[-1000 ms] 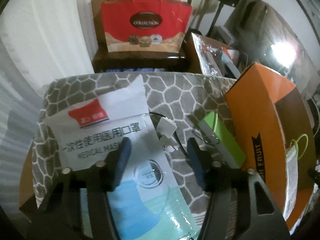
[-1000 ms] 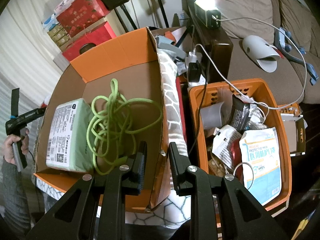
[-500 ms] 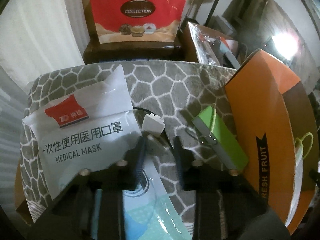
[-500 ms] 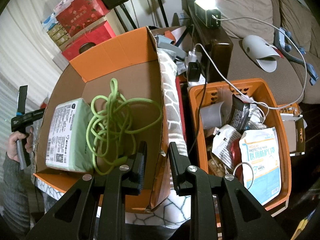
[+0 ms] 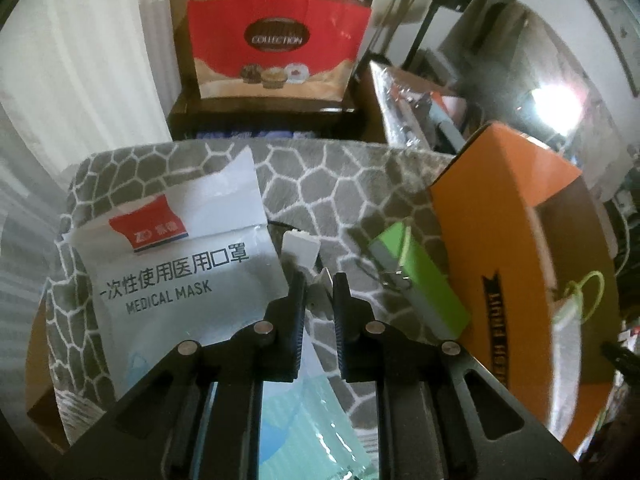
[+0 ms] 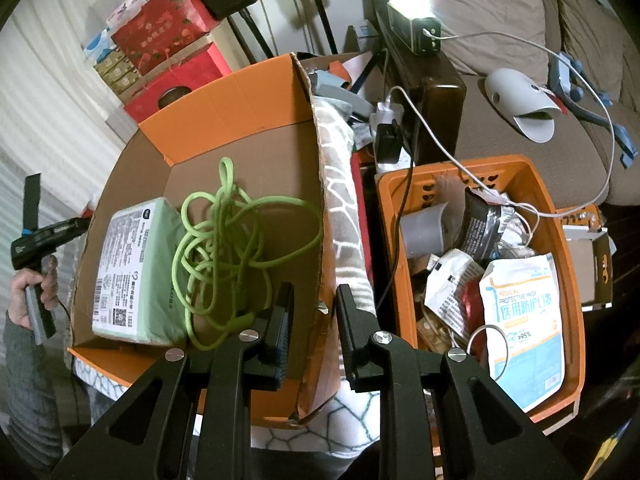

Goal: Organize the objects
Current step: 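Grasp the small white plug with the left gripper, then carry the white plug into the box and lower it near the cable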

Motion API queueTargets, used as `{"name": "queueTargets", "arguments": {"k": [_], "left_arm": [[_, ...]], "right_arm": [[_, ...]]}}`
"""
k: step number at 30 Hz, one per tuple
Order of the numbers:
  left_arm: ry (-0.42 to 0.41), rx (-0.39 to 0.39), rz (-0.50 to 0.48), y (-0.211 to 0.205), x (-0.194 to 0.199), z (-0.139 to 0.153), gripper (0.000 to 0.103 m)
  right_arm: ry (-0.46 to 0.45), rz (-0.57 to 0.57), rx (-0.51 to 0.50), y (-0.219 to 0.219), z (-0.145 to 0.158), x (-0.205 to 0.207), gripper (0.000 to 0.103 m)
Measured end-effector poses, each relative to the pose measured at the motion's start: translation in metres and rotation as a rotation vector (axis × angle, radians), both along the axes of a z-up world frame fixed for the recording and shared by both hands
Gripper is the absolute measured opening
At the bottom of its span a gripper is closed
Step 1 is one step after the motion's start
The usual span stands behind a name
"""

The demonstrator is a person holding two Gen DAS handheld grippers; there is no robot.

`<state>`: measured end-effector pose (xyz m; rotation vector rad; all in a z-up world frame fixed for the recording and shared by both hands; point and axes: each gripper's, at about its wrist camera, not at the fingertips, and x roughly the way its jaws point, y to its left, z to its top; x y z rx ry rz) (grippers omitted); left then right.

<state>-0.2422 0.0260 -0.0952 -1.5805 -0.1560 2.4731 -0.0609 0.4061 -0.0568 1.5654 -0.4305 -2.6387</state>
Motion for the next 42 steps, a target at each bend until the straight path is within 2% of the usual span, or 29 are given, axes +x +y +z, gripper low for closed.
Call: {"name": "queueTargets", "arguments": {"k": [7,12,14,22,30,42], "left_arm": [[0.065,0.03,-0.051,0.009,0.015,0.036,0.012],[0.111,0.054,-0.1,0.025,0.027,0.062,0.012],[0.125,0.069,-0.118,0.032,0.031,0.071,0.012],[0.13,0.138,-0.195,0.06,0.046,0.092,0.012],[0.11,0.179,-0.322,0.112,0.07,0.101,0.012],[0.054,0.166,-0.461,0.186,0.1,0.081,0.012]], "right_arm": [[-0.007,-0.002,-0.051,0.011,0.001,0.0,0.015],[-0.015,0.019,-0.019,0.009,0.007,0.0,0.014],[-0.011,0.029,-0.013,0.008,0.01,0.0,0.01],[0.001,0.05,0.006,0.007,0.011,0.001,0.009],[0.005,0.05,0.01,0.004,0.012,0.001,0.009],[0.007,0.049,0.007,0.004,0.012,0.001,0.009]]}}
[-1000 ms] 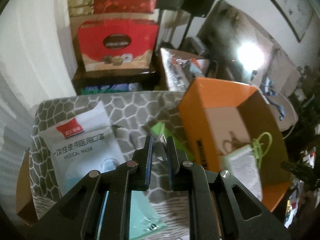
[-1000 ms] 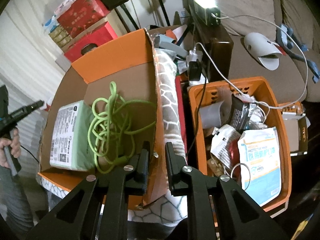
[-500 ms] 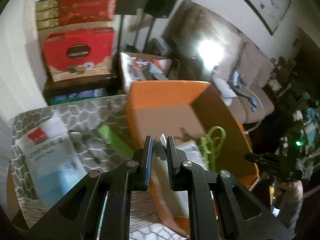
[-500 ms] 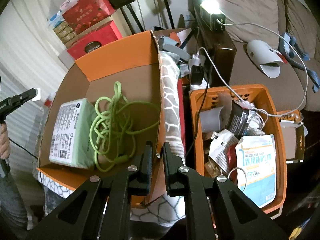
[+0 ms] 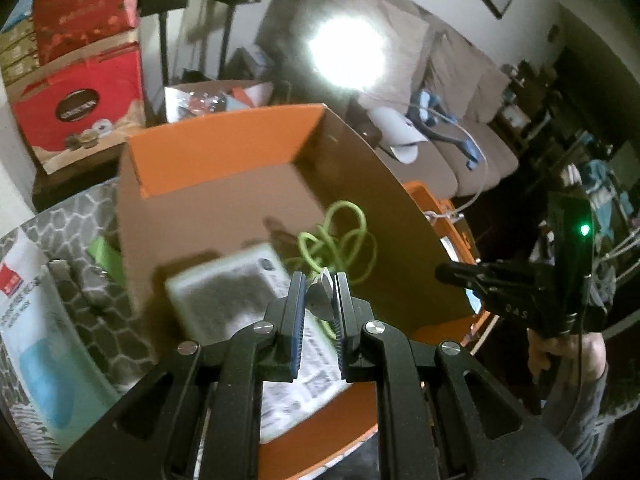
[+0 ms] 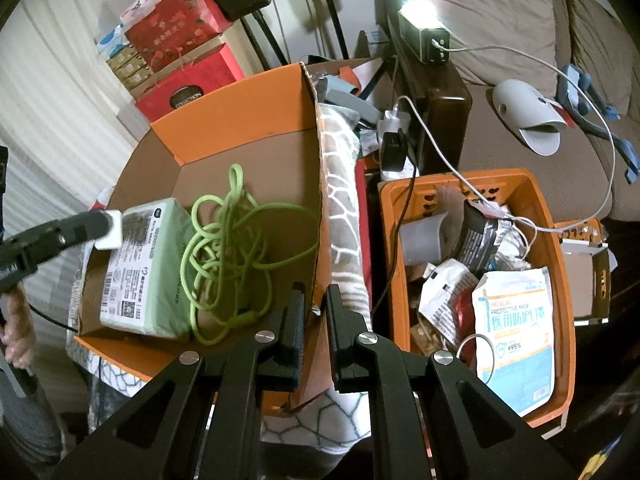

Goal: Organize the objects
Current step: 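Carry the white plug into the box and lower it near the cable, then open the left gripper to release the white plug in the box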

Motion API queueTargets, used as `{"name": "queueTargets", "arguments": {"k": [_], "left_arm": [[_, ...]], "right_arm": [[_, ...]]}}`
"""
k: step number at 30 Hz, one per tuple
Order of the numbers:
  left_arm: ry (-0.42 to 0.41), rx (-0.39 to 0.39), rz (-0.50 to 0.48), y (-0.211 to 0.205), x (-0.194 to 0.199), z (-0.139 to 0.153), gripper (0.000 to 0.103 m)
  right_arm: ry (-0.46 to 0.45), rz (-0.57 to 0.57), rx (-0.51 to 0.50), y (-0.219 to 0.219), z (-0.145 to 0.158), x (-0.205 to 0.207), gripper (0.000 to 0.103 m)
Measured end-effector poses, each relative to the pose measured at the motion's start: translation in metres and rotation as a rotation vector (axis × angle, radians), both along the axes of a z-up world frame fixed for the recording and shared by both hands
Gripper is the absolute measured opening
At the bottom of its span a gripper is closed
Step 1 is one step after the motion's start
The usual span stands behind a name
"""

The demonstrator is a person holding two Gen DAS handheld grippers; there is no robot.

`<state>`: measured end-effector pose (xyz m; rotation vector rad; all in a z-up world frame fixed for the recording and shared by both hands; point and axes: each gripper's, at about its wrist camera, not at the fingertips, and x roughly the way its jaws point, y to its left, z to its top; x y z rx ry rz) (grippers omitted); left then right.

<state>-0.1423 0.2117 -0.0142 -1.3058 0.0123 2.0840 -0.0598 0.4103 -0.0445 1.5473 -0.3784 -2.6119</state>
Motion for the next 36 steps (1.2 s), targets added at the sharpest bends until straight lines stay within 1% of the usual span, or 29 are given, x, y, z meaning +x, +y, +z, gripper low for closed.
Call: {"name": "queueTargets", "arguments": {"k": [7,14,16,23,25,27,28,30,34,36], "left_arm": [[-0.023,-0.013,-0.045,0.027,0.014,-0.01,0.012],[-0.043,-0.034,-0.075,0.044,0.025,-0.021,0.012],[-0.054,-0.035,-0.084,0.047,0.027,-0.024,0.012],[-0.048,-0.048,-0.087,0.047,0.032,-0.025,0.014],[-0.033,-0.055,-0.08,0.044,0.033,-0.023,0.016],[-0.011,-0.062,-0.069,0.04,0.034,-0.019,0.024],[0.001,-0.064,-0.063,0.037,0.032,-0.017,0.025],[0.03,-0.075,-0.05,0.033,0.034,-0.011,0.032],[0.087,-0.09,-0.031,0.026,0.037,0.0,0.039],[0.101,-0.086,-0.023,0.023,0.036,0.006,0.048]], "right_arm": [[0.001,-0.002,-0.002,-0.001,0.0,0.0,0.009],[0.002,-0.001,-0.002,-0.001,0.0,0.0,0.009],[0.002,-0.002,-0.002,-0.001,0.0,0.0,0.009],[0.002,-0.002,-0.003,-0.001,0.0,0.0,0.009],[0.002,-0.002,-0.003,-0.001,0.0,0.0,0.009],[0.002,-0.002,-0.003,0.0,0.0,0.0,0.009],[0.002,-0.002,-0.003,0.0,0.0,0.0,0.009],[0.003,-0.001,-0.002,0.0,0.0,0.0,0.009],[0.002,-0.001,-0.003,0.0,0.0,0.001,0.009],[0.002,-0.002,-0.003,0.0,-0.001,0.001,0.009]]}}
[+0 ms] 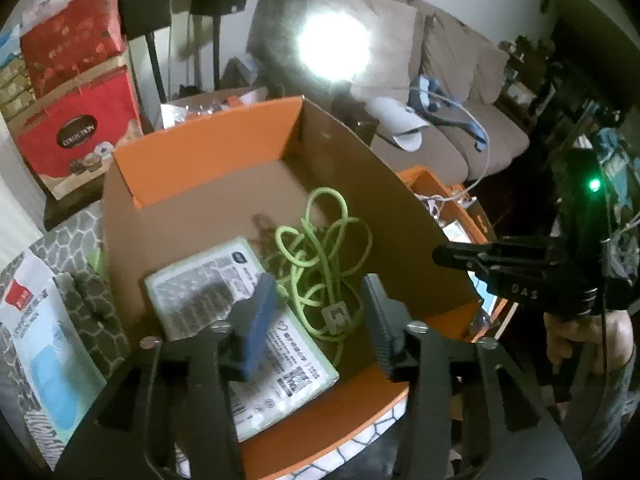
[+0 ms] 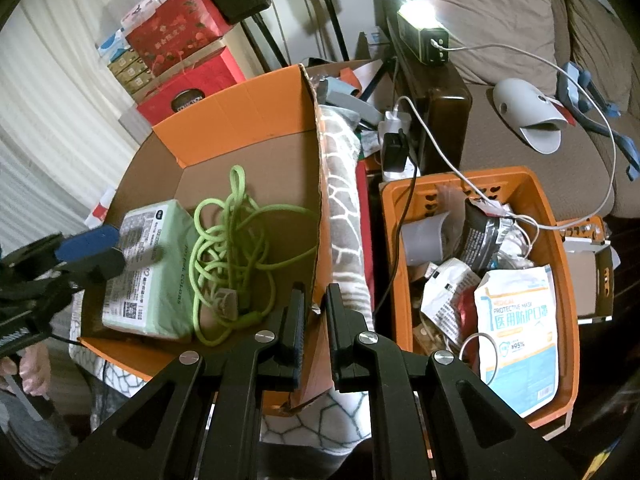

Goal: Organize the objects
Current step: 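Open the left gripper to release the white plug in the box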

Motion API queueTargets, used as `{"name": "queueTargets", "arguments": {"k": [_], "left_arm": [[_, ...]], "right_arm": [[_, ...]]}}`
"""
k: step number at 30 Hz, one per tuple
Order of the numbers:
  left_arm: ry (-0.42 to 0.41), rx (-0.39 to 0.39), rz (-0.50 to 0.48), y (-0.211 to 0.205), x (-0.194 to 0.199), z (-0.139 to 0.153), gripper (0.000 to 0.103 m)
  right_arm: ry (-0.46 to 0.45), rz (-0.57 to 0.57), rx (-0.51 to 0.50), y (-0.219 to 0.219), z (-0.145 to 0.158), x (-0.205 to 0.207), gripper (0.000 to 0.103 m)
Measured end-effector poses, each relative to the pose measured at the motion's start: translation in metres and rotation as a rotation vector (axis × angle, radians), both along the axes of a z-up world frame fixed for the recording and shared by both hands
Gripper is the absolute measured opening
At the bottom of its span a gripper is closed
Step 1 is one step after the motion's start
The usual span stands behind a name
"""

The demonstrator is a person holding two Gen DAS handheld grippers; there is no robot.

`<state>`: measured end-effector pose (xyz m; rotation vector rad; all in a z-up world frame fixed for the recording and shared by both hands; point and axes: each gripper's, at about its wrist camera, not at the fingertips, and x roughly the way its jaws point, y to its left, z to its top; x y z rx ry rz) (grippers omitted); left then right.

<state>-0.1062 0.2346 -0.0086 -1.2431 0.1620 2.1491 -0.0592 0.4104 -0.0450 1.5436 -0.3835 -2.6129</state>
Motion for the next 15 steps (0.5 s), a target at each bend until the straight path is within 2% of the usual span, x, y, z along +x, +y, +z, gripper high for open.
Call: {"name": "queueTargets", "arguments": {"k": [1,6,9,15], "left_arm": [[0.007,0.003,0.004,-0.002,-0.001,0.002,0.05],[0.081,-0.023,0.065,-0.012,-0.005,0.014,0.079],[0.111,-0.029,0.099,-0.019,-0.01,0.019,0.087],[0.114,-0.03,0.153,-0.035,-0.018,0.02,0.092]], "right_arm": [[0.0,0.0,0.001,-0.001,0.001,-0.001,0.009],[0.0,-0.002,-0.001,-0.001,0.001,-0.001,0.009],[0.001,-0.001,0.0,-0.001,0.0,-0.001,0.009],[0.001,-0.001,-0.001,-0.001,0.0,0.0,0.009]]}}
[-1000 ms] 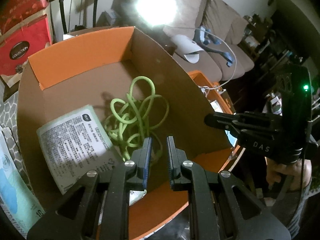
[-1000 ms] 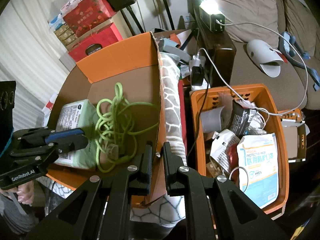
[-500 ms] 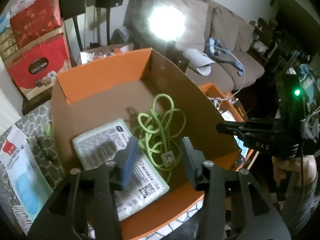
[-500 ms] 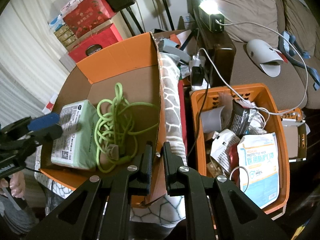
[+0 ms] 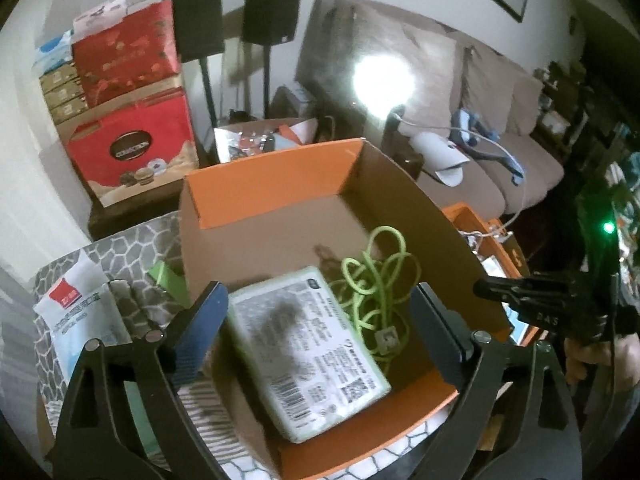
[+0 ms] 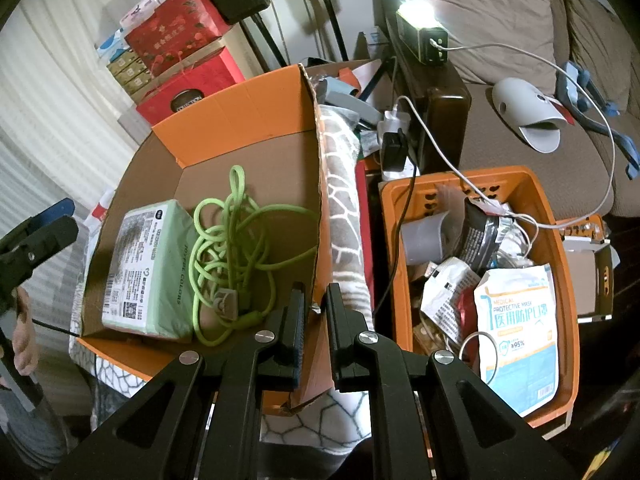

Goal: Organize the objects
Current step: 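Open the left gripper to release the white plug in the box, then move the left gripper back to the cushion toward the black cable's white connector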

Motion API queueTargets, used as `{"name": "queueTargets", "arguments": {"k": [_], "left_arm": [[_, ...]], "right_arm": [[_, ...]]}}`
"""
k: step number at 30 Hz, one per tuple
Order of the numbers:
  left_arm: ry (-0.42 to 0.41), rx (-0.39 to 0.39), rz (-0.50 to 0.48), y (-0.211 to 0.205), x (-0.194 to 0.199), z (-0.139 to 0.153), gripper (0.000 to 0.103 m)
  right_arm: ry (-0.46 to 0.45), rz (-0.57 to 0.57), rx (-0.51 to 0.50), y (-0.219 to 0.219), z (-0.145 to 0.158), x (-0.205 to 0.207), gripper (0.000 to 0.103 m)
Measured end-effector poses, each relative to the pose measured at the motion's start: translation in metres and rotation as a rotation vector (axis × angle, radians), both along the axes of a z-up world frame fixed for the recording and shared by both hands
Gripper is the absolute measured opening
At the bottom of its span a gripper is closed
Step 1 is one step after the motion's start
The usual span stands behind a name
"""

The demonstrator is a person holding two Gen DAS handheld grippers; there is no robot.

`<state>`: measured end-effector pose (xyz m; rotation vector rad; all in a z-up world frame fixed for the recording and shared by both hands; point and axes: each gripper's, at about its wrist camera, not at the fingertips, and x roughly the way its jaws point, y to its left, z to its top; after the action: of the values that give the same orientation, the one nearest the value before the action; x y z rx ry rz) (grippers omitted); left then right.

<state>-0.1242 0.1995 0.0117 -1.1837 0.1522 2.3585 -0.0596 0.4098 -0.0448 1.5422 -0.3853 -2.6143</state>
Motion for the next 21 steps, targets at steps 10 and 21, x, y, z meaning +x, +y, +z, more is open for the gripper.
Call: {"name": "queueTargets", "arguments": {"k": [10,21], "left_arm": [[0.03,-0.017,0.084,-0.027,-0.01,0.002,0.103],[0.013,-0.022,0.18,-0.07,-0.027,-0.005,0.103]], "right_arm": [[0.0,0.0,0.001,0.0,0.0,0.0,0.009],[0.001,-0.001,0.001,0.0,0.0,0.0,0.009]]}}
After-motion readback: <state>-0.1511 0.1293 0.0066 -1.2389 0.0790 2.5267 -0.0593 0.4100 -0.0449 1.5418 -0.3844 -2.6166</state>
